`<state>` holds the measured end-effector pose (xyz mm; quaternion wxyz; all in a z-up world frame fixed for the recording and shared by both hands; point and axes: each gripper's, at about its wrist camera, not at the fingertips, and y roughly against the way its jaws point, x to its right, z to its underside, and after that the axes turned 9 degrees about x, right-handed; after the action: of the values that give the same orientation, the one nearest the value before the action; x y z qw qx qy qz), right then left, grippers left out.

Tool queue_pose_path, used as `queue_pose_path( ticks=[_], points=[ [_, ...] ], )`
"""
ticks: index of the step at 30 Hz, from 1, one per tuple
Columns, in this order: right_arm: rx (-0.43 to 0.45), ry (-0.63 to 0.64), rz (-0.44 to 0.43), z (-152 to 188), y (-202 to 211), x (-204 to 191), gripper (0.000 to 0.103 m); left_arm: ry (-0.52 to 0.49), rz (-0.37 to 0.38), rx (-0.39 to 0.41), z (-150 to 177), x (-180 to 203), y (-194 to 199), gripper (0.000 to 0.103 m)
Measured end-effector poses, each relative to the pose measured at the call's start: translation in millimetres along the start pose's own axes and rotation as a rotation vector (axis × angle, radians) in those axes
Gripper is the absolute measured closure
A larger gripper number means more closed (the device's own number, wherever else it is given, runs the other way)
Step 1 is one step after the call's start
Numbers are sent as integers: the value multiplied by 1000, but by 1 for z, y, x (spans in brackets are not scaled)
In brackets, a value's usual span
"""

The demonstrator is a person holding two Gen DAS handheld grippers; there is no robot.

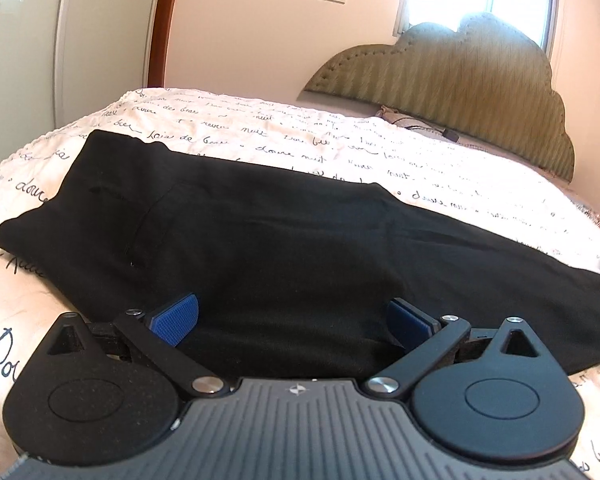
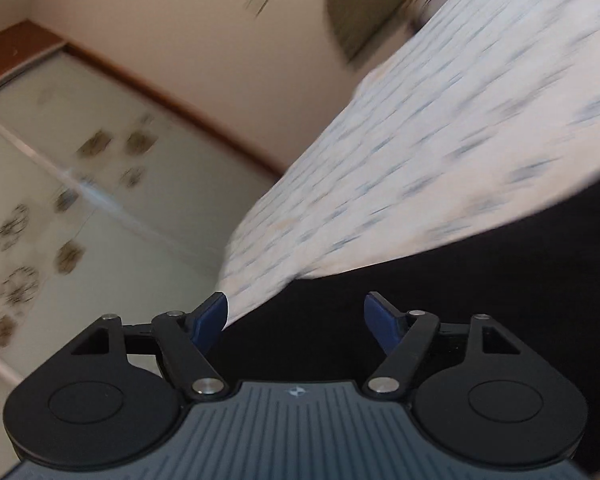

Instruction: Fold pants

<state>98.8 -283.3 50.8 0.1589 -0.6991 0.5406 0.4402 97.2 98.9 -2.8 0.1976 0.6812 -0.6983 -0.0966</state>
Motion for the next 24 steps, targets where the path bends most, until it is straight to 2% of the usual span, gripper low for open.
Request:
queue_pose_path(
  ticks=[3, 5, 7, 8, 11, 15, 19, 21, 24],
  points=[
    [140, 54, 263, -5, 81, 30, 26, -21, -25, 7, -1, 7, 5, 1],
    [189, 88, 403, -9, 118, 47, 26, -43, -41, 15, -2, 14, 9, 2],
    [208, 93, 501, -10, 139, 60, 26, -52, -22, 17, -4, 22, 13, 2],
    [209, 83, 514, -10, 144, 65, 26, -47, -4, 16, -6, 26, 15, 2],
    [206, 35, 482, -13, 149, 74, 26, -45, 58, 21, -12, 46, 22, 2],
    [171, -165, 399, -6, 145, 95, 26, -118, 153, 30, -12, 81, 31, 1],
    [169, -322, 331, 5, 147, 112, 26, -225, 188, 15, 1, 110, 29, 1],
    [168, -394, 284, 9, 146, 115, 26, -229, 196, -19, 10, 117, 21, 1],
    [153, -403, 261, 9, 134, 114, 22, -218, 196, -62, 18, 123, 13, 1]
  ],
)
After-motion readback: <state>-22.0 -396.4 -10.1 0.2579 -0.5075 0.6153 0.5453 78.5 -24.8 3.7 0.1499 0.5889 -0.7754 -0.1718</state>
